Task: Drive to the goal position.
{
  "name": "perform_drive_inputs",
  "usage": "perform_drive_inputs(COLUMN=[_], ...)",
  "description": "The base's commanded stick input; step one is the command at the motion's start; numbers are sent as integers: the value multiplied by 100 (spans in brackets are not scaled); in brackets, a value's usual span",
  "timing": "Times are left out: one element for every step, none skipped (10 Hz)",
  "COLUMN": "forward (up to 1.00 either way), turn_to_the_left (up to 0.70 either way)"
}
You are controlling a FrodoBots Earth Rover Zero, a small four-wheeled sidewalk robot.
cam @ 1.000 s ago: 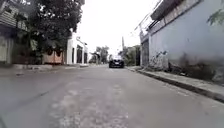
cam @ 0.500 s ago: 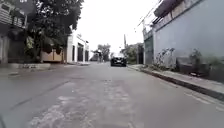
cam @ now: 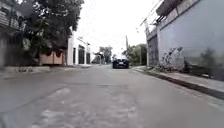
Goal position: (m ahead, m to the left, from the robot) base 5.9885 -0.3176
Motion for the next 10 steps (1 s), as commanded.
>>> perform_drive_inputs(forward=[100,100,100,100,100,100,100,100,100,100], turn_to_the_left=[12,8,5,2,0,0,0,0,0,0])
